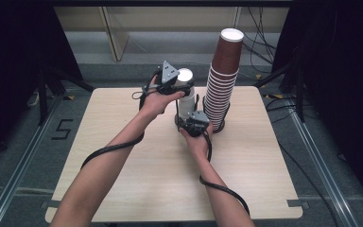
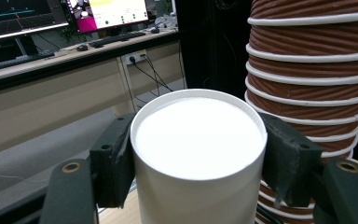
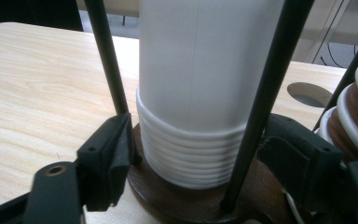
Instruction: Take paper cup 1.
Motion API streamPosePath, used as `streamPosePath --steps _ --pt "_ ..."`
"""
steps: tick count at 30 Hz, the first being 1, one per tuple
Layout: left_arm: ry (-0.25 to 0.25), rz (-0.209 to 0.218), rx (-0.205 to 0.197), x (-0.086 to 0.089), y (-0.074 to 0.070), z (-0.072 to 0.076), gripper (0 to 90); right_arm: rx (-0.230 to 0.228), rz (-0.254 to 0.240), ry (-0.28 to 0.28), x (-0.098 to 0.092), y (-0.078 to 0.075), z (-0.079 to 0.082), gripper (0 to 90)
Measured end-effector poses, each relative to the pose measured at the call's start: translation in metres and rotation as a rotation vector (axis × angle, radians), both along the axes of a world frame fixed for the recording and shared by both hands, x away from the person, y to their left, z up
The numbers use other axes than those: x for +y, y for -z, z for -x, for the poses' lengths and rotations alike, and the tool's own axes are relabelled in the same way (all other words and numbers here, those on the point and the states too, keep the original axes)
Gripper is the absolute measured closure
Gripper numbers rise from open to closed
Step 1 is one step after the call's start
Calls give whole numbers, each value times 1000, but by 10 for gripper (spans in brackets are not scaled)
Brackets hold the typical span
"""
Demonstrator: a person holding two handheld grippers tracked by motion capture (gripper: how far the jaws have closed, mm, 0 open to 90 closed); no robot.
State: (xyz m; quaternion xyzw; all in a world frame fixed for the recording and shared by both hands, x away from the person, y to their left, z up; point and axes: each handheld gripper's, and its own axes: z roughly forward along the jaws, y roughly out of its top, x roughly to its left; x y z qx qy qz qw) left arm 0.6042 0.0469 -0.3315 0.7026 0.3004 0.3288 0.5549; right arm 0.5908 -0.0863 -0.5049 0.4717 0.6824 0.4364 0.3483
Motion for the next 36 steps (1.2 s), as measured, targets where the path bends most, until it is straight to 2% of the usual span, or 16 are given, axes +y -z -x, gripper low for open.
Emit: streamPosePath --steps 4,5,8,9,11,17,19,20,22,26,27,28,30,32,33,36 --pt "5 -10 2 4 -2 7 332 -2 -27 -16 -1 -4 5 222" --pt "7 -10 4 5 -2 9 333 14 -39 -19 -2 -5 7 216" --pt "5 -18 2 8 -3 15 333 19 -31 -36 -5 -7 12 202" --pt "9 -16 7 8 -3 17 333 25 -50 -52 -5 -7 14 201" --pt "16 -26 6 9 -3 22 333 43 -40 -72 -7 -10 19 199" --pt "19 -62 21 15 1 35 333 57 -71 -98 -9 -14 34 194" --pt "22 -68 28 17 3 39 333 52 -55 -128 -12 -17 38 195" --pt "23 -73 31 18 5 42 333 59 -59 -128 -13 -18 42 194" --pt "22 -86 41 21 8 47 333 72 -23 -167 -18 -21 48 192" --pt "35 -99 55 24 16 56 333 92 -27 -201 -29 -24 60 190" --pt "40 -103 62 24 19 58 333 67 -29 -197 -33 -24 62 190" --pt "42 -108 64 25 21 60 333 86 -29 -210 -36 -26 65 190" --pt "51 -124 78 25 27 64 334 71 -11 -224 -44 -28 70 190" --pt "60 -142 94 25 34 69 334 92 -21 -233 -50 -32 77 190" --pt "67 -148 103 25 38 71 333 80 -34 -239 -53 -33 79 190" --pt "90 -161 125 25 49 80 333 50 0 -260 -66 -37 90 190"
